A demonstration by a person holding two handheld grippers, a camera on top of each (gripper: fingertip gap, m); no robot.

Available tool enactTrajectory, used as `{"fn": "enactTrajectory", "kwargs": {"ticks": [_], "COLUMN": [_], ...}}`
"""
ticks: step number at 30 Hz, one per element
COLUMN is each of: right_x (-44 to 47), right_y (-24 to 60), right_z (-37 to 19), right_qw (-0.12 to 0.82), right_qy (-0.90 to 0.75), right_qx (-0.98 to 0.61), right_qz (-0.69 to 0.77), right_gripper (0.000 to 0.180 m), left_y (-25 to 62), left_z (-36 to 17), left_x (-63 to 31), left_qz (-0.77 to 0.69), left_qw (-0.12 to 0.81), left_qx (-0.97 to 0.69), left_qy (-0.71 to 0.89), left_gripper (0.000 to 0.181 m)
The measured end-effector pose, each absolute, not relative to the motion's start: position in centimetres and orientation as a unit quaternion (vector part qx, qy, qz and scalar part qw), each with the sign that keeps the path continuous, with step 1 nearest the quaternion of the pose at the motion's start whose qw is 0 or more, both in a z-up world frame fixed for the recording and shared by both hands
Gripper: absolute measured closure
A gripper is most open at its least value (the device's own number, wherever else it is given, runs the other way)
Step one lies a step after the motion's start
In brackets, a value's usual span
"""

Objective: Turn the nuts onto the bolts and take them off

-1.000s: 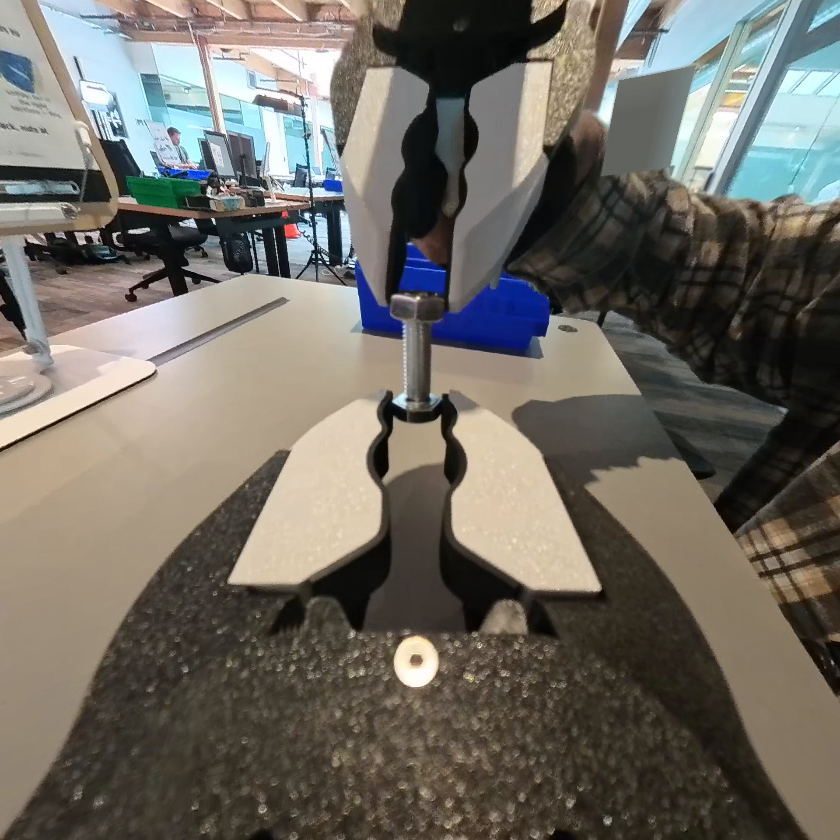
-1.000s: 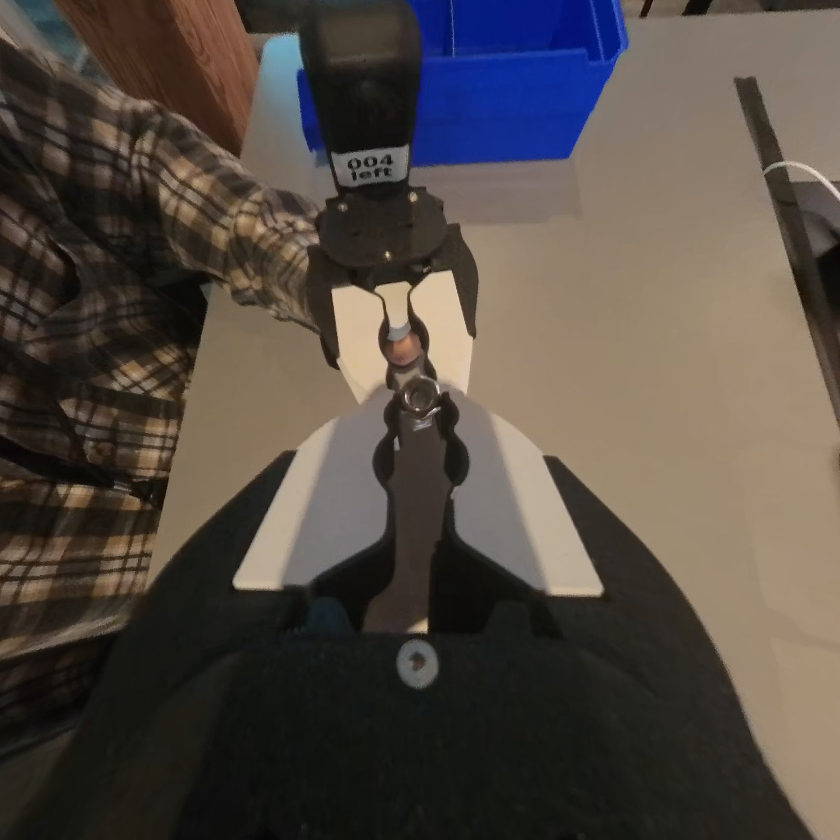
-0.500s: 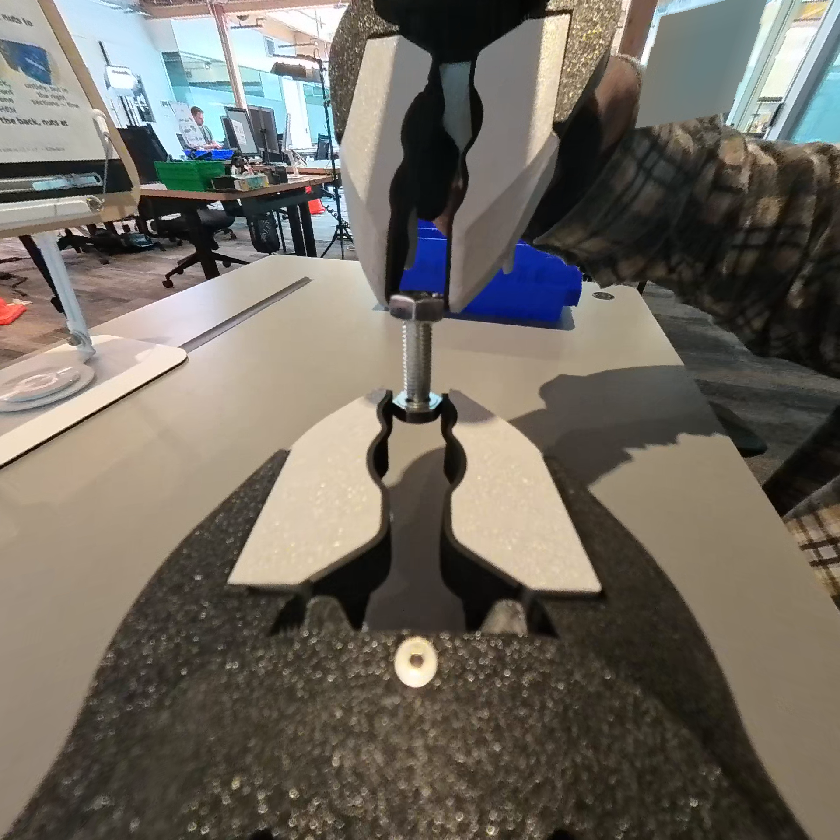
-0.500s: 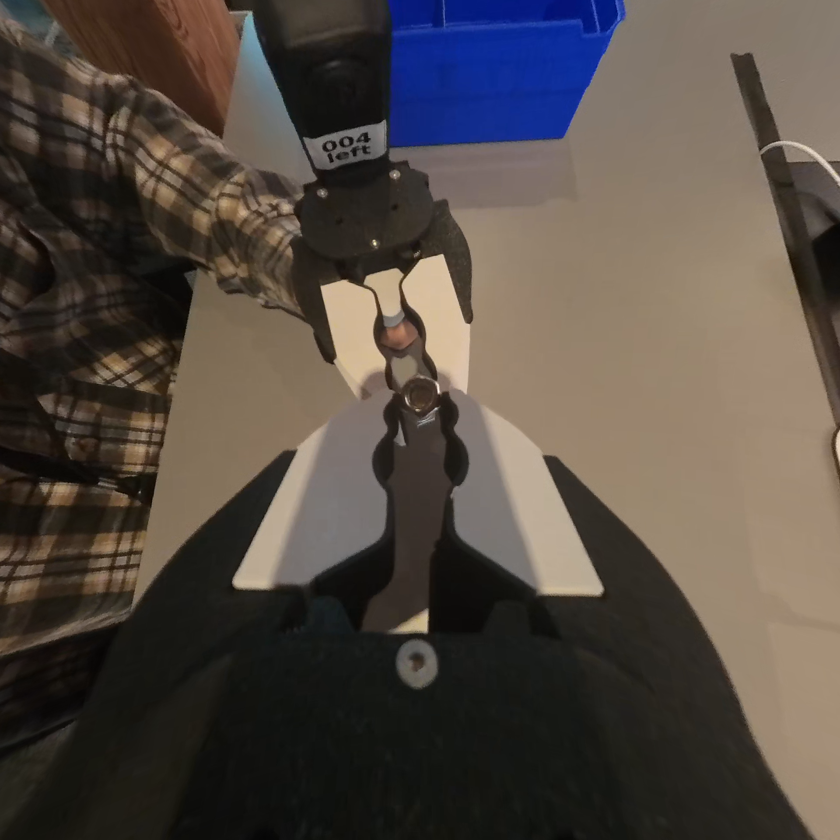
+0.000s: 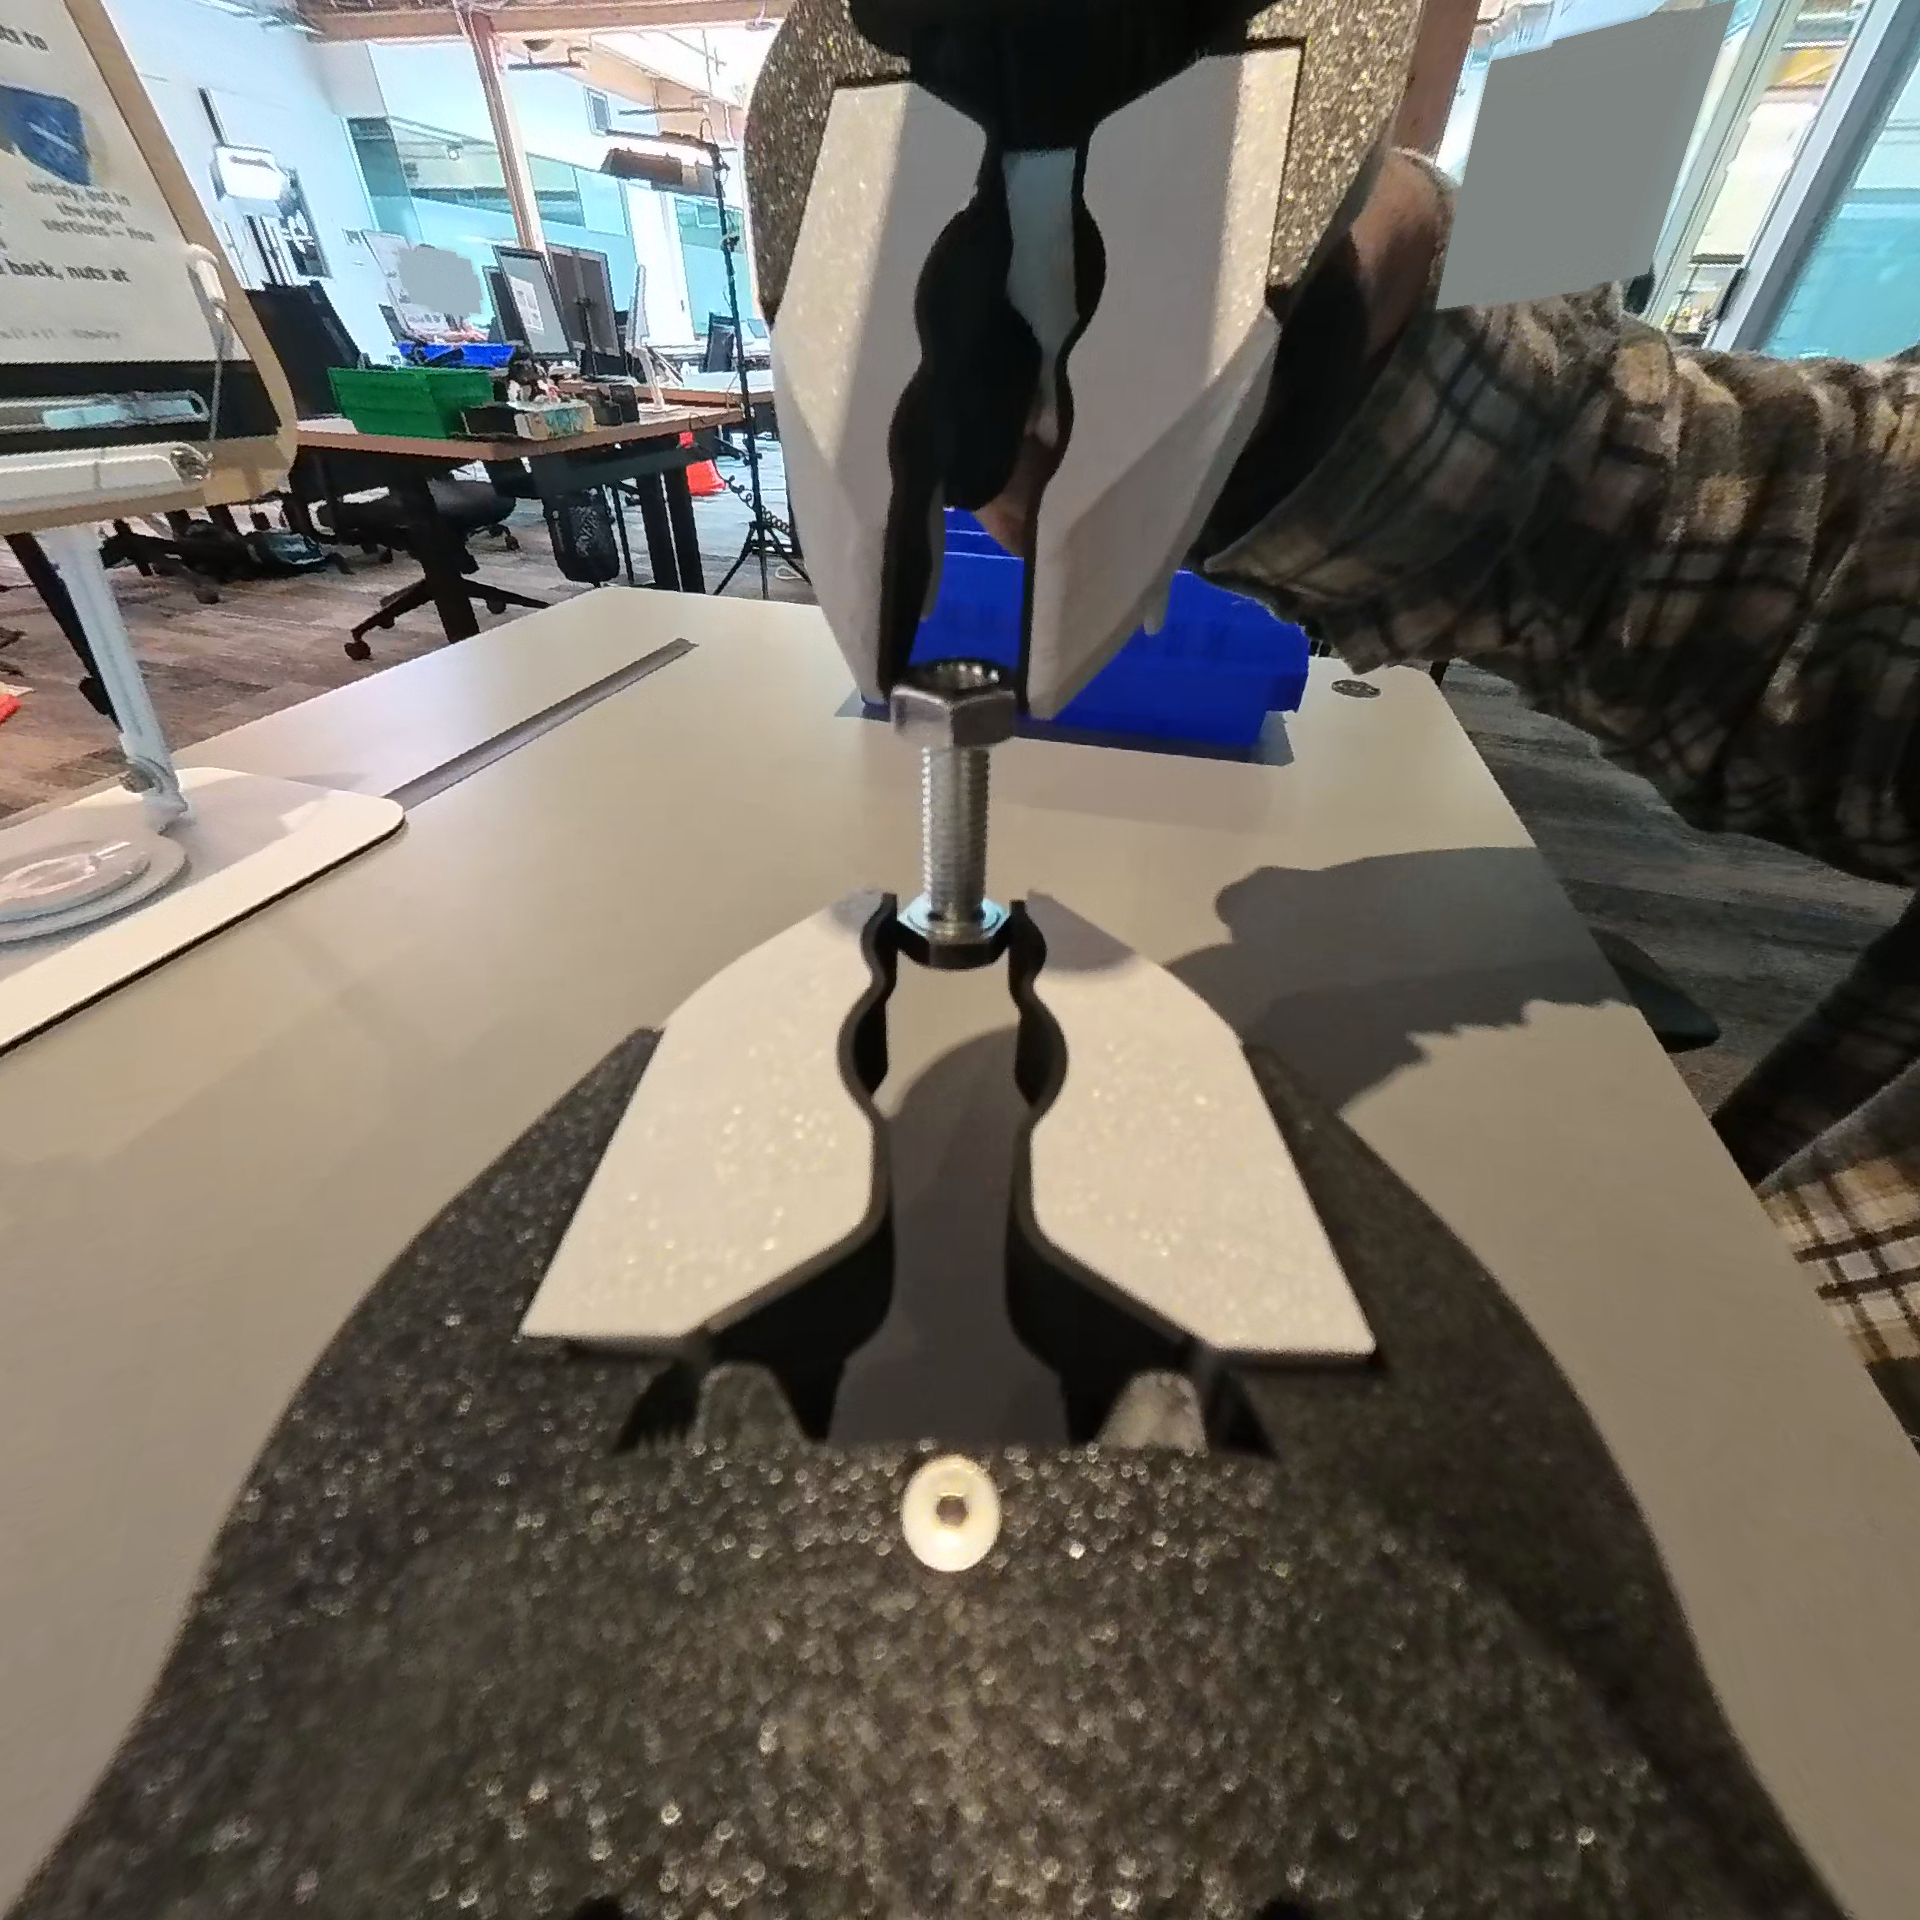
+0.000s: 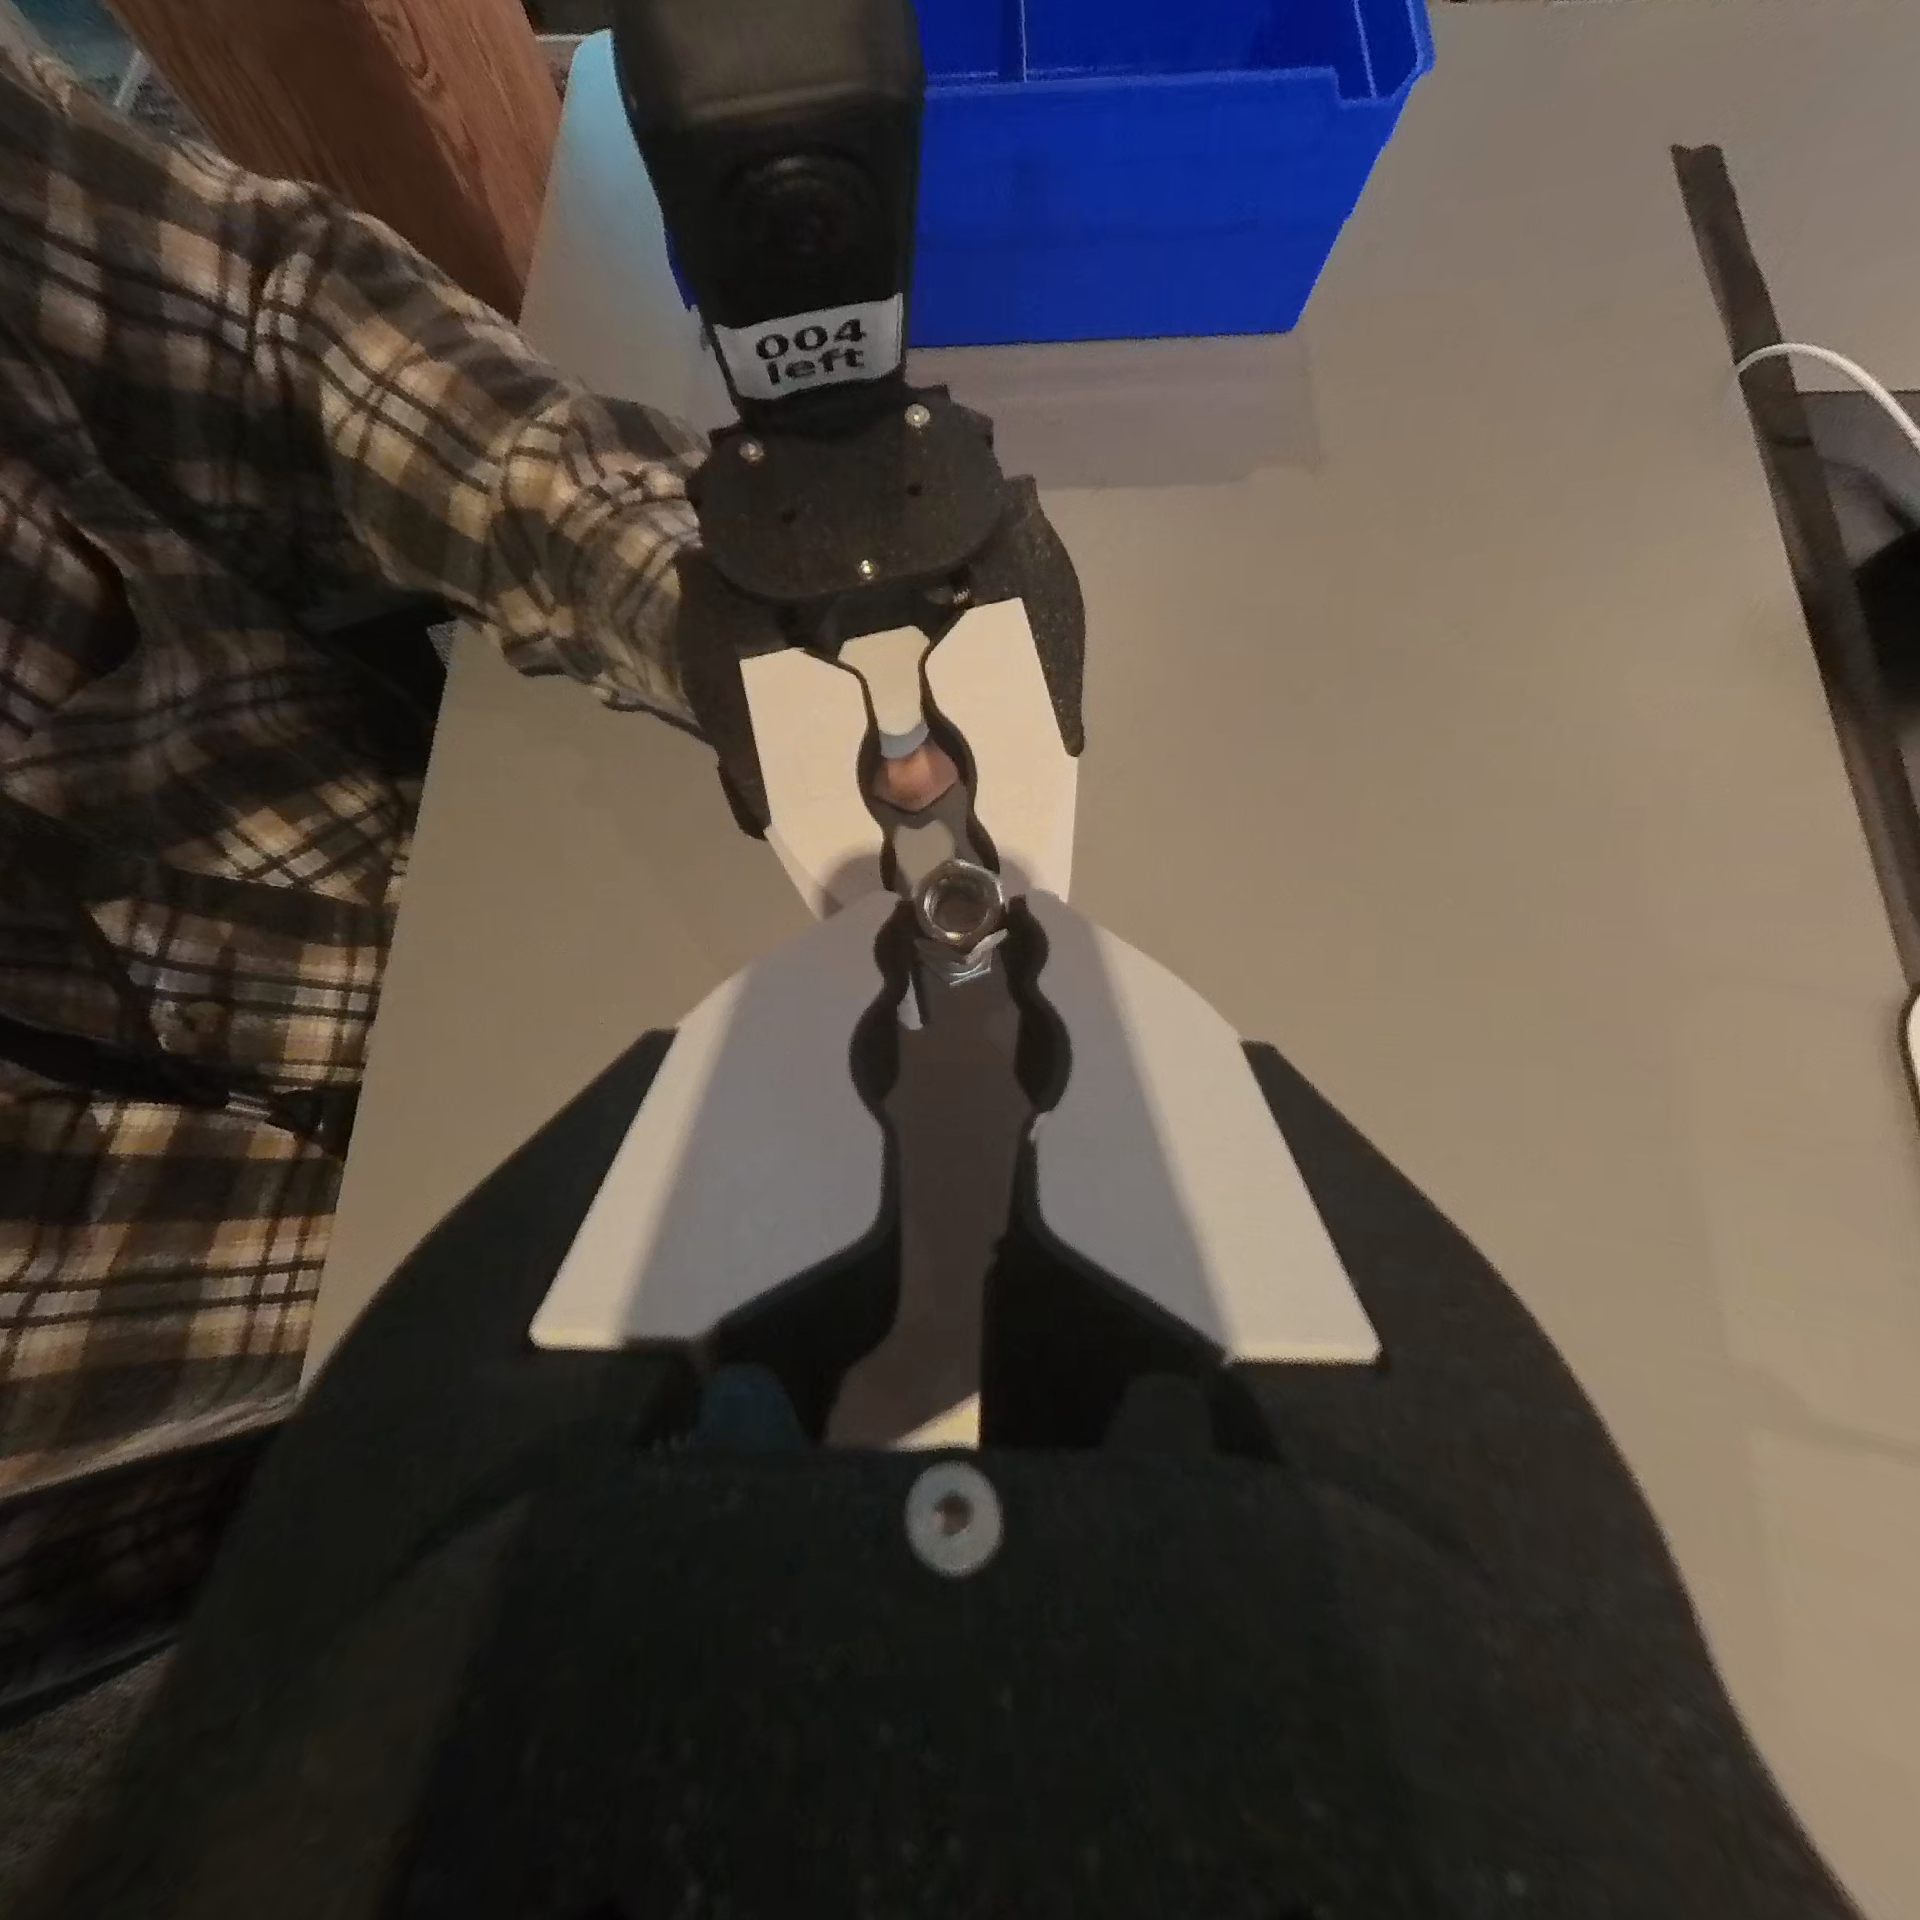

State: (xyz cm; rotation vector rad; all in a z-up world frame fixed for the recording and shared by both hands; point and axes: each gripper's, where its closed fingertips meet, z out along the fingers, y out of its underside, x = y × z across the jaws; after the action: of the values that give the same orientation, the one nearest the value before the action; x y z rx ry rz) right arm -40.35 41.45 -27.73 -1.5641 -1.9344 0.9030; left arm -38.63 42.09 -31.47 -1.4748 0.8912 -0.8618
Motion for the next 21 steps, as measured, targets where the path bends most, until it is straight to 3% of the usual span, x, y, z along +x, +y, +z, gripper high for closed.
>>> {"fn": "enactTrajectory", "kwargs": {"ticks": [21], "right_x": [-40.47], "right_y": [41.79], "right_z": [-27.49], "right_qw": [0.277], "right_qy": [-0.683], "right_qx": [-0.566], "right_qz": [0.370], "right_gripper": [0.162], "left_y": [42.35], "left_z": [-31.22], "left_x": [-39.06], "left_qz": [-0.351], "left_qw": [0.582], "left_qx": [-0.632], "left_qy": [0.373], "left_gripper": [0.162]}}
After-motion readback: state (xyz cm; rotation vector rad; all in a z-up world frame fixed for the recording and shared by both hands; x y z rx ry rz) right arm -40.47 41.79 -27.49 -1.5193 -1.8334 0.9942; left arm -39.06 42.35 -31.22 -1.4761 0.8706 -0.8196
